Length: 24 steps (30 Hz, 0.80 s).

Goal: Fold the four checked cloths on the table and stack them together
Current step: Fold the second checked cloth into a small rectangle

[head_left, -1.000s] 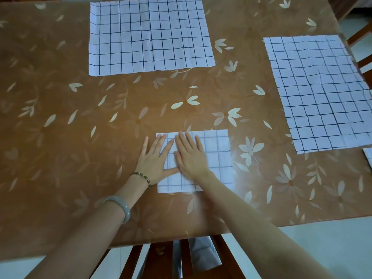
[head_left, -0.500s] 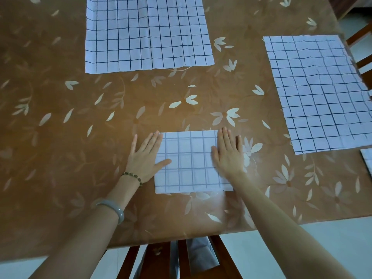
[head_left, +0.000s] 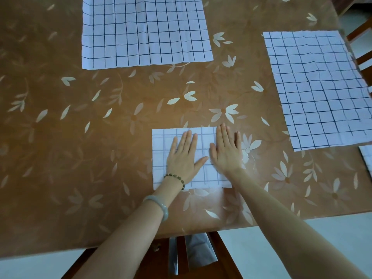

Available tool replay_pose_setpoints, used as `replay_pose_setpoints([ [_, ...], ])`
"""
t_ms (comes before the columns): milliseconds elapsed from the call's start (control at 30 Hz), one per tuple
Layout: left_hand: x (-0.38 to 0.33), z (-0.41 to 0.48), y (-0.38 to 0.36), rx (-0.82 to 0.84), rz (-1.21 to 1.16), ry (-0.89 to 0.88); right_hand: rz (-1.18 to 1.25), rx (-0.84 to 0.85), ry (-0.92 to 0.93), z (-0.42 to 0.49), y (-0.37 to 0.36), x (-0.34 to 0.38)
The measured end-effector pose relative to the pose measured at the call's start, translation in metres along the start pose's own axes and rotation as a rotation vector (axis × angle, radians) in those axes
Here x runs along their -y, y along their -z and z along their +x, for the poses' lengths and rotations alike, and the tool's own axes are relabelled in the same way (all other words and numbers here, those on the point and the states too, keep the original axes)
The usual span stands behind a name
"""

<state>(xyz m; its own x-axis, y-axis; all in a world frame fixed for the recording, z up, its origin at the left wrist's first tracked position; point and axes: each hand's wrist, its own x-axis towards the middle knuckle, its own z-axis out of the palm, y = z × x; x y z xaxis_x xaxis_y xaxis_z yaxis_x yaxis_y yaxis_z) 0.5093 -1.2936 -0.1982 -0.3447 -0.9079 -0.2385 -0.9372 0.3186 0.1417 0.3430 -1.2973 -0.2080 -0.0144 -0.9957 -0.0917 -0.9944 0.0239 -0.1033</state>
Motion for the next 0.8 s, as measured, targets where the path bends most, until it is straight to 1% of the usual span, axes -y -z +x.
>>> replay_pose_setpoints([
  [100,0.025,-0.010,0.000,-0.026,0.010,0.049,0.026,-0.008,0.003,0.000,0.000,0.000],
  [267,0.071,-0.034,-0.001,-0.046,0.027,0.078,0.023,0.009,-0.006,-0.001,-0.002,-0.001],
  [433,0.097,-0.048,0.008,-0.056,0.128,0.169,0.018,0.022,-0.004,-0.001,-0.001,0.000],
  [500,0.090,-0.048,0.016,-0.103,0.125,0.214,0.028,0.015,-0.006,-0.001,0.000,0.000],
  [533,0.081,-0.046,0.020,-0.127,0.104,0.201,0.034,0.010,-0.007,-0.001,0.000,0.000],
  [600,0.054,-0.037,0.026,-0.140,0.040,0.099,0.033,0.007,-0.009,0.000,0.001,0.001],
  [667,0.023,-0.024,0.024,-0.104,-0.006,0.011,0.030,0.005,-0.012,0.000,0.000,0.002],
  [800,-0.002,-0.004,0.007,-0.019,0.011,0.020,0.020,0.018,-0.016,0.000,-0.002,0.000],
])
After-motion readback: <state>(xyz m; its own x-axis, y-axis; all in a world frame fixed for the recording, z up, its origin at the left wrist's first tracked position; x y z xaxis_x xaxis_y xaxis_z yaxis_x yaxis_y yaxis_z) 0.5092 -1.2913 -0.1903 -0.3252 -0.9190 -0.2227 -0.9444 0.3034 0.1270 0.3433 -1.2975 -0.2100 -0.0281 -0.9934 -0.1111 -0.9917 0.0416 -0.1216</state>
